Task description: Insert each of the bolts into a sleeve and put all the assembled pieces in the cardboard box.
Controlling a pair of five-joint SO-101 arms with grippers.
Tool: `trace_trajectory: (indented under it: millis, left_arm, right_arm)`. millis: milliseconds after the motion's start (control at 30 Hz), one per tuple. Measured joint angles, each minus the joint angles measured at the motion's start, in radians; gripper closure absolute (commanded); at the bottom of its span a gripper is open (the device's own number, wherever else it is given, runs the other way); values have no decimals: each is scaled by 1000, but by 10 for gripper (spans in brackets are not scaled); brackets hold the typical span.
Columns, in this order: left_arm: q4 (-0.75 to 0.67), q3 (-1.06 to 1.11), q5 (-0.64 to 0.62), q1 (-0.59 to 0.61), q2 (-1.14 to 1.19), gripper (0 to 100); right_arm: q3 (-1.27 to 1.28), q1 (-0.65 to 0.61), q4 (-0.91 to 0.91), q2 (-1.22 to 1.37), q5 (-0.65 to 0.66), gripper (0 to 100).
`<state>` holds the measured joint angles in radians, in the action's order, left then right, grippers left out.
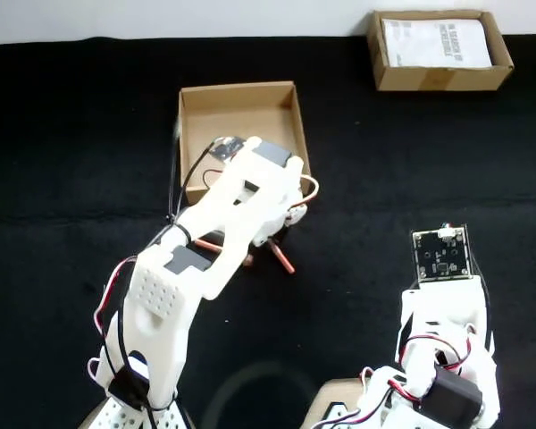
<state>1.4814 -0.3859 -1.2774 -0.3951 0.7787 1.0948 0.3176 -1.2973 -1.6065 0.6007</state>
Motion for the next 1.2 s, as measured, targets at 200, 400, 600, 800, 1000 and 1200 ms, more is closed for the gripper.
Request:
trace_trajectory:
  millis: [200, 400, 600, 800, 1000, 1200]
  left_arm:
    - [28, -32, 29, -2, 8, 992]
    - [175, -155, 133, -49, 20, 992]
    - [245, -267, 252, -57, 20, 992]
    - [262, -350, 348, -55, 11, 992]
    - [262, -350, 479, -61, -169, 992]
    - [273, -350, 603, -61, -370, 992]
  right_arm:
    - [0, 0, 0, 0, 0, 991]
    - [0, 0, 0, -5, 0, 991]
    - [0, 0, -26, -6, -5, 991]
    - [-58, -91, -170, -11, -167, 991]
    - [-81, -249, -267, -11, -273, 991]
    - [-81, -397, -302, -11, -275, 991]
